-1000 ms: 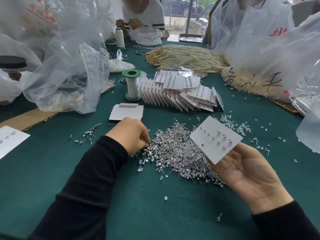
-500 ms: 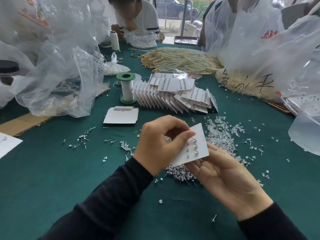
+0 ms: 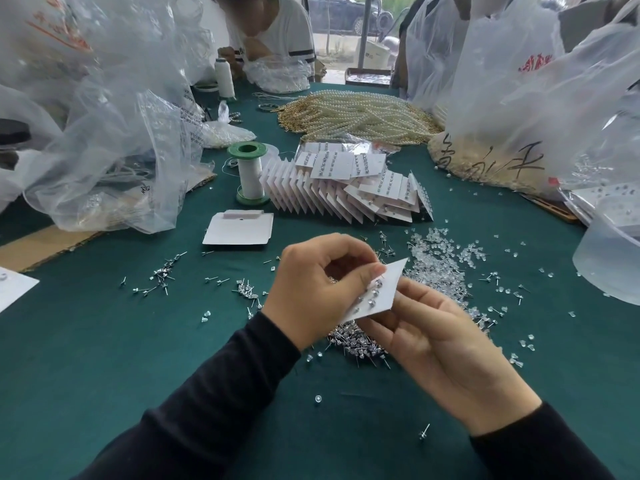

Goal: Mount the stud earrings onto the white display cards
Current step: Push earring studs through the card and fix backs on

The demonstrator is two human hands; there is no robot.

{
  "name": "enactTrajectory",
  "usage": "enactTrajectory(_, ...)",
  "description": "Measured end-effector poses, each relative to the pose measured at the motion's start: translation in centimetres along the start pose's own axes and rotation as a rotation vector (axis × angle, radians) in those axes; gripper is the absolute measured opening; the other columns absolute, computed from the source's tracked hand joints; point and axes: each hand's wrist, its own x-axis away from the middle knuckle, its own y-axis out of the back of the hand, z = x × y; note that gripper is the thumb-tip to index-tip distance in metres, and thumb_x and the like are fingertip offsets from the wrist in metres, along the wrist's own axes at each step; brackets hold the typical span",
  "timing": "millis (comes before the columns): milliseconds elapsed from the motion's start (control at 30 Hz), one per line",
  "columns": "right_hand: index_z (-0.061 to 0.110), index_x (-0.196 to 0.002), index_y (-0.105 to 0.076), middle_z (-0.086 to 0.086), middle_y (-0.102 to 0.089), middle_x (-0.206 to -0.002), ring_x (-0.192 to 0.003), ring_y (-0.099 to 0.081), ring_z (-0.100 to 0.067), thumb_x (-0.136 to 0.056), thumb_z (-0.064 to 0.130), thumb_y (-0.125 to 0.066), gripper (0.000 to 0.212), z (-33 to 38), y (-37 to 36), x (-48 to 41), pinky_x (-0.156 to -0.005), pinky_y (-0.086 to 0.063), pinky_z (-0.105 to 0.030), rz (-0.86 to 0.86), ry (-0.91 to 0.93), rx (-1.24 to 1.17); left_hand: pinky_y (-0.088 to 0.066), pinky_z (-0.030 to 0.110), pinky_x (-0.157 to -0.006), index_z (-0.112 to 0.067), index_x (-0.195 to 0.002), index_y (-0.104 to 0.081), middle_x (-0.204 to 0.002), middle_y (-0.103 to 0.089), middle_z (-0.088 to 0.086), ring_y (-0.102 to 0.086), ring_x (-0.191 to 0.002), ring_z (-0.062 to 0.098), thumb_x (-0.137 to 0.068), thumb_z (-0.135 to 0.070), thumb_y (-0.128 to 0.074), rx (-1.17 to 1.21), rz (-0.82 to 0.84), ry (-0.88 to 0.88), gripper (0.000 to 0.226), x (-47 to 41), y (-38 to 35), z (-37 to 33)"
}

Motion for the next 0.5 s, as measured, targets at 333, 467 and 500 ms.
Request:
enactTrajectory(333,-0.009,-0.094,-0.063,-0.021,-0.067,-0.09,-0.084,-0.067,-0.026,-0.078,0.007,-0.062,0.023,-0.16,0.13,-0.1,-0.073,-0.055,-0.03,-0.009,0.051,0.151,-0.055,0.03,-0.064,-0.01,-0.073,-0.072,-0.065,-0.069,0.0,-0.064,-0.062,0.012,-0.068,-0.024,-0.07,0.04,0.006,0.071,0.014,0.02,0.01,-0.06)
enactTrajectory(467,0.004,-0.078,-0.067,-0.011,-0.067,-0.076,-0.074,-0.065,-0.02,-0.074,0.016,-0.062,0.013,-0.12,0.16,-0.15,-0.071,-0.055,-0.029,-0.122,0.189,0.344,-0.053,0.048,-0.063,-0.015,-0.071,-0.073,-0.069,-0.07,0.017,-0.065,-0.067,0.035,-0.069,-0.048,-0.066,0.105,0.071,0.132,0.034,0.12,0.26,-0.2)
enactTrajectory(500,0.006,-0.076,-0.066,-0.009,-0.067,-0.072,-0.071,-0.064,-0.019,-0.074,0.02,-0.063,0.014,-0.12,0.22,-0.11,-0.07,-0.055,-0.029,-0.17,0.253,0.475,-0.054,0.047,-0.066,-0.017,-0.073,-0.073,-0.071,-0.071,0.017,-0.067,-0.069,0.034,-0.065,-0.051,-0.066,0.13,0.111,0.16,0.036,0.17,0.3,-0.25)
